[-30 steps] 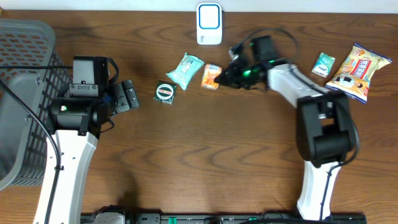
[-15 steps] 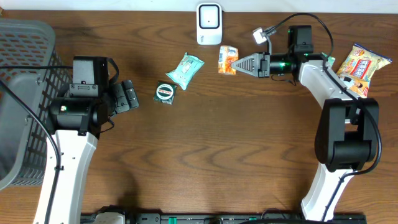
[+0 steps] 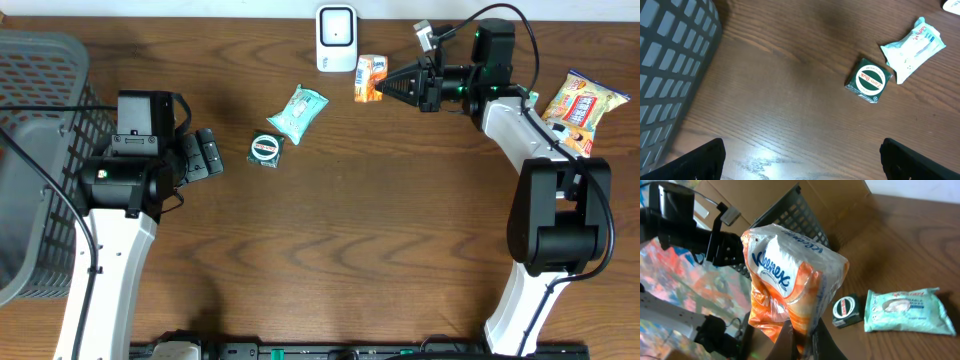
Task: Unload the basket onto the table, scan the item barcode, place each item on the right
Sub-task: 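Lift the Kleenex pack and carry it toward the scanner, then hold the Kleenex pack in front of the scanner with the right gripper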
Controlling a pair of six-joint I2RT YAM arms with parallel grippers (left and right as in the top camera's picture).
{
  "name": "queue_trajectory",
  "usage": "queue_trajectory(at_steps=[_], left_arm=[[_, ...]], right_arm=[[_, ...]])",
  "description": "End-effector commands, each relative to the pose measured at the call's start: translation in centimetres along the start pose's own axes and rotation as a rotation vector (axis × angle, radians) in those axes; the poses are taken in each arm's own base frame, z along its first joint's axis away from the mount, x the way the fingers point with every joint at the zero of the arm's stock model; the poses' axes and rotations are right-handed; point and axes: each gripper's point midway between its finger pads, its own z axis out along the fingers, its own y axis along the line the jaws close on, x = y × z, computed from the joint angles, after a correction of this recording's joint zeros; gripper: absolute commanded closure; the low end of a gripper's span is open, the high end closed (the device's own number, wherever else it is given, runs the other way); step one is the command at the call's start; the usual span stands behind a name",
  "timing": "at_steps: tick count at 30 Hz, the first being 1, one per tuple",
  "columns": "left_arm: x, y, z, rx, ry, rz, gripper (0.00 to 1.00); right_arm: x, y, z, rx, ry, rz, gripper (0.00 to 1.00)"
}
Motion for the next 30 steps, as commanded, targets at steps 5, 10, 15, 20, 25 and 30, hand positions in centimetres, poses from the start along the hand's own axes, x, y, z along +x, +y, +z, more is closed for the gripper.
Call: queue_trajectory(at_steps=[5, 10, 15, 20, 25, 30], left_arm=[[-0.2, 0.3, -0.2, -0.013, -0.010, 0.002, 0.02], [-0.2, 0.3, -0.2, -0.013, -0.010, 0.002, 0.02], [-0.2, 0.3, -0.2, -0.013, -0.010, 0.002, 0.02], [-0.2, 0.3, -0.2, -0.013, -0.010, 0.002, 0.02], [-0.2, 0.3, -0.2, -0.013, -0.010, 0.002, 0.03], [-0.2, 0.3, -0.2, -0.013, -0.010, 0.002, 0.02]], right_arm=[[-0.4, 1.1, 0.2, -0.030, 0.008, 0.035, 0.99], [-0.1, -1.2, 0.9, 0.103, -0.007, 0.123, 0.99], [3.6, -9.2, 0.1, 0.635, 0.001, 0.354, 0.99], [3.1, -12.5, -1.2, 0.949, 0.050, 0.187, 0.99], [-0.1, -13.8, -3.6, 1.250, 0.149, -0.088, 0.99], [-4.7, -13.3, -3.3, 1.451, 0.301, -0.543, 0.99]])
